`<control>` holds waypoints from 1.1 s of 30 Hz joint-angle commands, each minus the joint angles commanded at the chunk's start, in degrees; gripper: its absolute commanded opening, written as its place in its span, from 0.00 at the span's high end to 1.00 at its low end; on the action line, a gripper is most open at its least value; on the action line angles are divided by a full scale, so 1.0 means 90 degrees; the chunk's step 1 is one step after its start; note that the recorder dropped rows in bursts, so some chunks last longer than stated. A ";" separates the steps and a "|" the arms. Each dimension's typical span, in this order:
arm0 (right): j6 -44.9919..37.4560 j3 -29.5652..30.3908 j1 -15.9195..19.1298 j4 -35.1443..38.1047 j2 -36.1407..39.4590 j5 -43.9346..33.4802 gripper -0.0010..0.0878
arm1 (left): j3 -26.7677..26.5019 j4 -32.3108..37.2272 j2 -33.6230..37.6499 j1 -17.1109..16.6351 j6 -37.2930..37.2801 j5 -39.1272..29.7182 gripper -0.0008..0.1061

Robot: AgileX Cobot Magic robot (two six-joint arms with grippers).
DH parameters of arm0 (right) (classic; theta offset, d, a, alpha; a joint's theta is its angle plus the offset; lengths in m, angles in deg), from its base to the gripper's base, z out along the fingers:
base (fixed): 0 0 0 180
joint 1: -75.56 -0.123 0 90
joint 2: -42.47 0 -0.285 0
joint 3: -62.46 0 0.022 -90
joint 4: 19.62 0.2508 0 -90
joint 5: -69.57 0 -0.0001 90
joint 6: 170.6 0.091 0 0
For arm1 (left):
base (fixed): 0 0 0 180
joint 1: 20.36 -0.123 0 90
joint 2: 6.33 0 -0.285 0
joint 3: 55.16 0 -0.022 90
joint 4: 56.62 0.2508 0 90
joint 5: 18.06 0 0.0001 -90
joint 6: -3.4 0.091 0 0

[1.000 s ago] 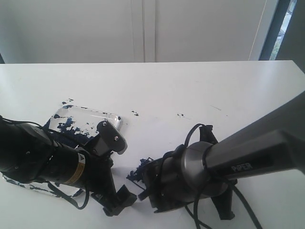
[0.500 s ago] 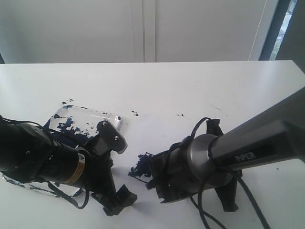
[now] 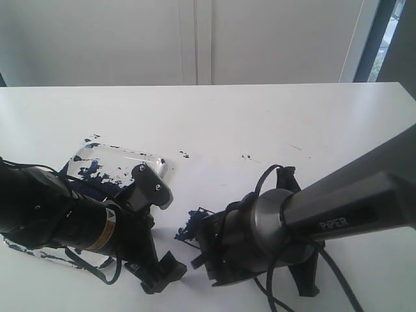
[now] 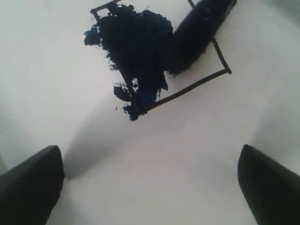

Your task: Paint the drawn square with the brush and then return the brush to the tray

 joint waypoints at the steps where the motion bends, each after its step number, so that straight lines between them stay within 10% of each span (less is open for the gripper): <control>1: 0.0000 0.0000 -0.0031 0.0000 0.0000 0.0000 0.99 | 0.0000 0.0000 0.0000 0.0000 0.0000 0.0000 0.05; 22: 0.0000 0.0000 0.0706 -0.0463 0.0063 0.0000 0.99 | 0.0000 0.0000 0.0000 0.0000 -0.0028 0.0014 0.05; 33: -0.0016 0.0010 0.0154 -0.0242 0.0063 0.0000 0.99 | 0.0000 0.0000 0.0000 0.0000 -0.0028 0.0014 0.05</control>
